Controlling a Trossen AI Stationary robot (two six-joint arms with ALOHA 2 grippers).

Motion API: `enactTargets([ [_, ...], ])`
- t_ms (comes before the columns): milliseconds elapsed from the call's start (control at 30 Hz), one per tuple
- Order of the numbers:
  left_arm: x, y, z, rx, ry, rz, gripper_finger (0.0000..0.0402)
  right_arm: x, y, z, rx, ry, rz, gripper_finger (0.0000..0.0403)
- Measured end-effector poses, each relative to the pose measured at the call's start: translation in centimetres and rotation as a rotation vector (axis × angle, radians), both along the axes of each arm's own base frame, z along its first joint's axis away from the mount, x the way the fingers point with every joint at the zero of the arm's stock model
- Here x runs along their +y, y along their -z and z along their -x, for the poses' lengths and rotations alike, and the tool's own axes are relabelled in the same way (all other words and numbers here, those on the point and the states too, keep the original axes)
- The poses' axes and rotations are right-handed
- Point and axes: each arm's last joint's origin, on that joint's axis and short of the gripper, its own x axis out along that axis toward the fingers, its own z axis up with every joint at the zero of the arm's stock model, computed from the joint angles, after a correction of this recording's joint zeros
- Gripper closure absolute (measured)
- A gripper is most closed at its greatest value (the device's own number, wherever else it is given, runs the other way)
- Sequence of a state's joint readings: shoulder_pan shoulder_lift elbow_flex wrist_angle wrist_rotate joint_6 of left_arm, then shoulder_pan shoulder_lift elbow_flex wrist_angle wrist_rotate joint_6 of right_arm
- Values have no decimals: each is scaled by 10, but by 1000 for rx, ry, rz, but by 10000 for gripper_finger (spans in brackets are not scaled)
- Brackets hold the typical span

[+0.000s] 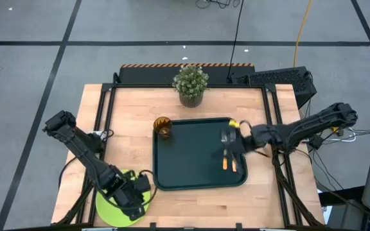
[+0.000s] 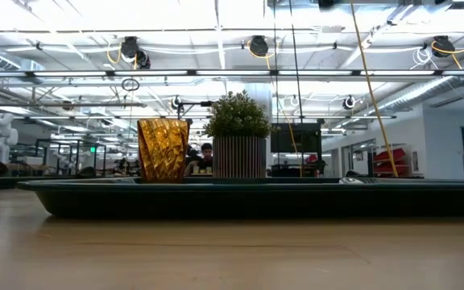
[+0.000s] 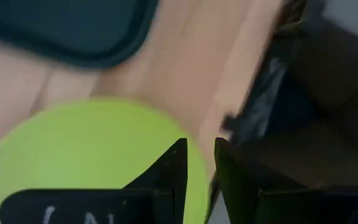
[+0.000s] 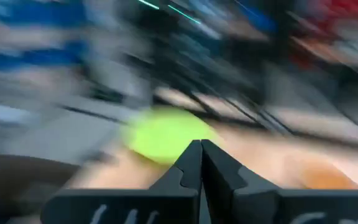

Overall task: Pick and place plate/cup/fork/spoon on tray
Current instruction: Put the plate on the serving tray

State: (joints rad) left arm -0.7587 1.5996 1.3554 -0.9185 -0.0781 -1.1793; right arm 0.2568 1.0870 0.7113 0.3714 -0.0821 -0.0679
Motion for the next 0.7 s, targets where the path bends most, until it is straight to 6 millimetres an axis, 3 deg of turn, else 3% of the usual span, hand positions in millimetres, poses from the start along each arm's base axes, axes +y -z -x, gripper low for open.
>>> enactTargets([
  [67, 1, -3, 3, -55, -12, -46, 316, 11, 5, -1, -86, -143, -28, 403],
  [133, 3, -5, 5, -83, -56, -91, 316, 19, 12, -4, -96, -180, -77, 403],
  [267, -1, 4, 14, -12, -79, -81, 316, 22, 16, -8, -88, -120, -113, 403],
  [367, -2, 21, 21, 135, -59, -105, 316, 22, 16, -11, -103, -69, -116, 403],
  [467, 8, 33, 34, 318, -52, -257, 316, 22, 12, -10, -144, -76, -132, 403],
  [567, 21, 38, 39, 395, -72, -361, 316, 25, 10, -9, -147, -86, -153, 403],
  [700, 42, 41, 34, 459, -152, -299, 316, 31, 11, -7, -139, -111, -158, 403],
])
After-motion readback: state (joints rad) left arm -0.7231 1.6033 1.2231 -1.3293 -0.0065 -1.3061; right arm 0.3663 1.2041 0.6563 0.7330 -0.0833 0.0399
